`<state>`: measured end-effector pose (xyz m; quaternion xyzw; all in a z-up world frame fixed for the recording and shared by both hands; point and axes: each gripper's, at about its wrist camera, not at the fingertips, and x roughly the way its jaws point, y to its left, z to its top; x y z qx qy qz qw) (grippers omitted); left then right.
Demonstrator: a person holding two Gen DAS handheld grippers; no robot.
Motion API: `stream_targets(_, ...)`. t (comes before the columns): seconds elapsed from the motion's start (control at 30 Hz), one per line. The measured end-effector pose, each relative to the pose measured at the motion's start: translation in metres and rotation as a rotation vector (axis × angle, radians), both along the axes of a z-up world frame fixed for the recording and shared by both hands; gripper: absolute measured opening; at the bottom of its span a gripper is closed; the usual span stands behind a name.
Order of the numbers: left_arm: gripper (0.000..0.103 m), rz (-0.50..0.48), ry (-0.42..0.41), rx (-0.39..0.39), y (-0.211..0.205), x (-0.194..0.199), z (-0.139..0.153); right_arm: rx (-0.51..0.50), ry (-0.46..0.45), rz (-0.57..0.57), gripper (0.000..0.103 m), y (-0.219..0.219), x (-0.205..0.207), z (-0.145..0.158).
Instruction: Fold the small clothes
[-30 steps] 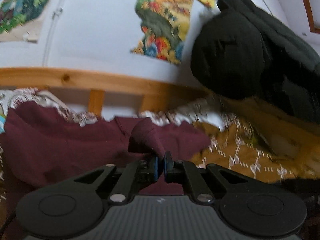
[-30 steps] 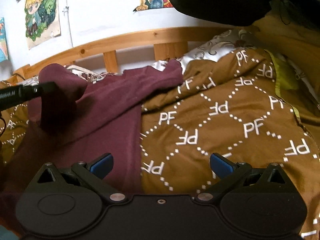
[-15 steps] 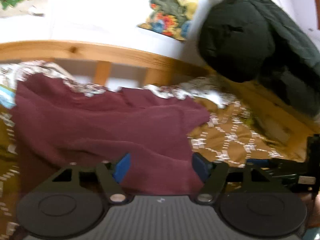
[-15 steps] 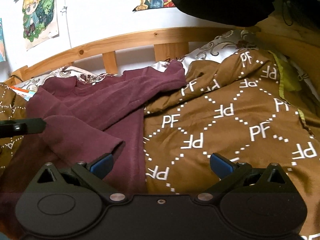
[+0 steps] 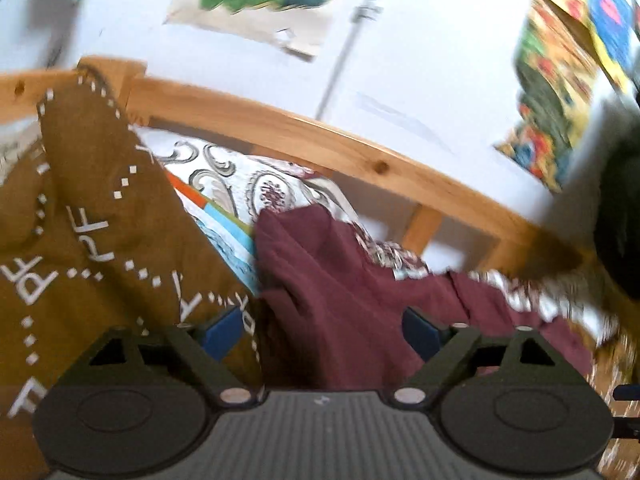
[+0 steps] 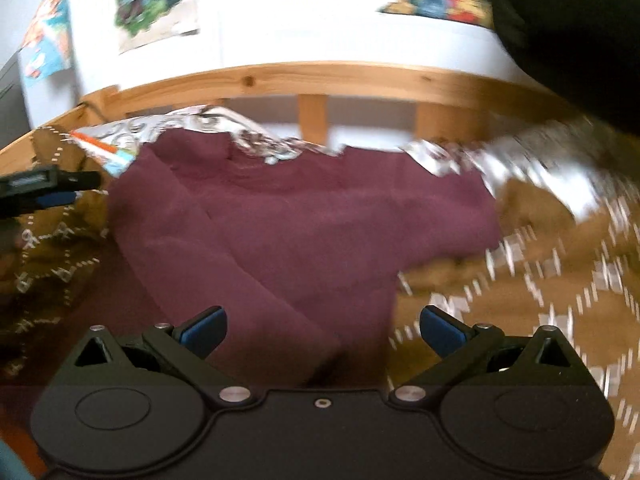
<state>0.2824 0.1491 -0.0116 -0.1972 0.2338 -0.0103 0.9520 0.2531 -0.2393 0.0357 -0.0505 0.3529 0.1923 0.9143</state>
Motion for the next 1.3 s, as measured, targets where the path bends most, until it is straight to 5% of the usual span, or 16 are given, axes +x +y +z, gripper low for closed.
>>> stream_targets(0.1, 0.073, 0.003, 0.019, -0.080, 0.011, 0.020, -0.001, -0.048, 0.041, 0.073, 0.102, 0.026, 0.035, 0.036)
stream_targets(0.23, 0.058, 0.023, 0.143, -0.074, 0.014, 0.037, -0.010, -0.086, 0.074, 0.165, 0.098, 0.082, 0.095, 0.066)
stream_targets(0.37, 0.053, 0.006, 0.182, -0.092, 0.017, 0.033, -0.016, 0.087, -0.006, 0.288, 0.080, 0.141, 0.144, 0.073)
stream_targets(0.43, 0.042, -0.012, 0.169, -0.069, 0.014, 0.032, -0.016, 0.181, 0.007, 0.325, 0.080, 0.163, 0.162, 0.066)
stream_targets(0.57, 0.039, -0.014, 0.175, -0.094, 0.017, 0.036, -0.015, 0.265, 0.150, 0.412, 0.070, 0.203, 0.194, 0.044)
stream_targets(0.93, 0.020, 0.017, 0.211, -0.146, 0.029, 0.039, -0.022, 0.260, 0.307, 0.507, 0.062, 0.275, 0.235, -0.009)
stream_targets(1.1, 0.011, 0.036, 0.177, -0.135, 0.028, 0.033, -0.019, 0.220, 0.299, 0.578, 0.008, 0.288, 0.227, -0.017)
stream_targets(1.3, 0.006, 0.148, 0.015, -0.152, 0.031, 0.009, -0.007, 0.297, 0.154, 0.547, 0.002, 0.276, 0.226, 0.007)
